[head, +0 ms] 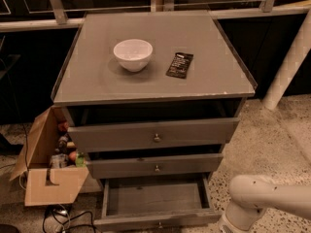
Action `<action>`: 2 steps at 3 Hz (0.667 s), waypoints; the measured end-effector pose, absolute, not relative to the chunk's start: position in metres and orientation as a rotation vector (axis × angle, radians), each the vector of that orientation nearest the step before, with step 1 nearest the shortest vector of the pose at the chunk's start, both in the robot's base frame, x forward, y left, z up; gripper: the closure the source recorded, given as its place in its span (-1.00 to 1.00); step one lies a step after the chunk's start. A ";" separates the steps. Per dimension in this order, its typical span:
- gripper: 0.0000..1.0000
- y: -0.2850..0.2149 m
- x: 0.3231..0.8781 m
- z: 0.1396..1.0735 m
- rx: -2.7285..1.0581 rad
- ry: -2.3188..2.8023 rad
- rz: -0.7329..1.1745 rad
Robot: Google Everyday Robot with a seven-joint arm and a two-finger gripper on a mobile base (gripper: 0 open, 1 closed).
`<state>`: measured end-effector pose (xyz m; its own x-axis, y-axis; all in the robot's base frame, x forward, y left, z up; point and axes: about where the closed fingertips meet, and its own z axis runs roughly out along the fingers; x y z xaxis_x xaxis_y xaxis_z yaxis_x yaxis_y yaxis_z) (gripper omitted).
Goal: Close bottom drawer
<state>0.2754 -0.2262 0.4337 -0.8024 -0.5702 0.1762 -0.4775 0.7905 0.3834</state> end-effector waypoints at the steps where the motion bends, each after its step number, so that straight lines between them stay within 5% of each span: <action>1: 1.00 -0.234 0.265 0.398 0.690 -2.723 -0.648; 2: 1.00 -0.244 0.254 0.372 0.584 -2.727 -0.747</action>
Offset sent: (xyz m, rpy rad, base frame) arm -0.0293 -0.0324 -0.0908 0.2248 0.0738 -0.2802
